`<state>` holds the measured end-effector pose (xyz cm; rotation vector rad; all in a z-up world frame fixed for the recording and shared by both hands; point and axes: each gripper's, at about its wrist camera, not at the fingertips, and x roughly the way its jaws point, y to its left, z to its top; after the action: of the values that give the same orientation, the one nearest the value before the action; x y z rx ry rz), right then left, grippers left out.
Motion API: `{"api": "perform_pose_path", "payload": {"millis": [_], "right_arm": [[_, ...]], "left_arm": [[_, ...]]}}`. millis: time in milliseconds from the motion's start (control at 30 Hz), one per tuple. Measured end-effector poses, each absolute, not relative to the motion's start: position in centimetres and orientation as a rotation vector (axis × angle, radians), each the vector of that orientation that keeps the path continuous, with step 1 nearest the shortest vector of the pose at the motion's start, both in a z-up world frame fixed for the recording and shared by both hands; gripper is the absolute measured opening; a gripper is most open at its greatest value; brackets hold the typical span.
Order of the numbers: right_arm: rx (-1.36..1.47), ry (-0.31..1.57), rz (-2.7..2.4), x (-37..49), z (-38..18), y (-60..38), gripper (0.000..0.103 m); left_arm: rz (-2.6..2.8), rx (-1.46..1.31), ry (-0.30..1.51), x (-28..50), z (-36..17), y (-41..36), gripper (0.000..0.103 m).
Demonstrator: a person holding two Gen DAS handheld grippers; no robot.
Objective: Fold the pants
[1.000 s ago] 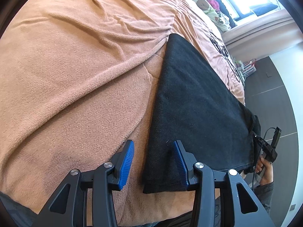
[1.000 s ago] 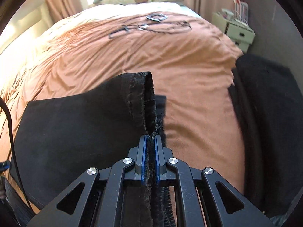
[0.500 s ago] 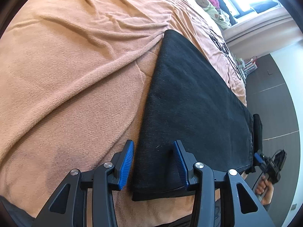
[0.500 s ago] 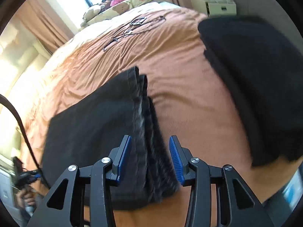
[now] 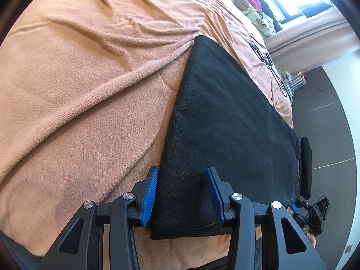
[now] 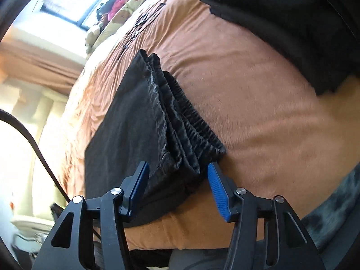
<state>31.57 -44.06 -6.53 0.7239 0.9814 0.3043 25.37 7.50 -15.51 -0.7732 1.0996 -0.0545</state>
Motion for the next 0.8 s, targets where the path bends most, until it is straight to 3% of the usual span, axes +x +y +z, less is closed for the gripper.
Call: {"api": "perform_pose_path", "payload": {"millis": [267, 567, 600, 633, 667, 800], "right_arm": [[0.842, 0.908, 0.36, 31.7, -6.5, -45.6, 0.052], [0.835, 0.953, 0.314, 33.2, -8.0, -44.9, 0.052], [0.817, 0.955, 0.302, 33.3, -7.8, -44.7, 0.047], [0.795, 0.952, 0.294, 33.2, -7.2, -44.4, 0.025], [0.78, 0.947, 0.297, 33.5, -7.0, -44.5, 0.011], [0.671, 0.894, 0.3, 33.2, -4.4, -42.9, 0.01]], "left_arm": [[-0.05, -0.766, 1.102, 25.2, -15.3, 7.4, 0.046], [-0.049, -0.771, 1.103, 25.5, -15.5, 7.4, 0.046], [-0.048, -0.771, 1.103, 25.5, -15.5, 7.4, 0.046], [-0.048, -0.77, 1.104, 25.6, -15.4, 7.3, 0.046], [-0.047, -0.768, 1.104, 25.6, -15.4, 7.3, 0.046], [-0.045, -0.764, 1.1, 25.7, -15.0, 7.3, 0.046]]}}
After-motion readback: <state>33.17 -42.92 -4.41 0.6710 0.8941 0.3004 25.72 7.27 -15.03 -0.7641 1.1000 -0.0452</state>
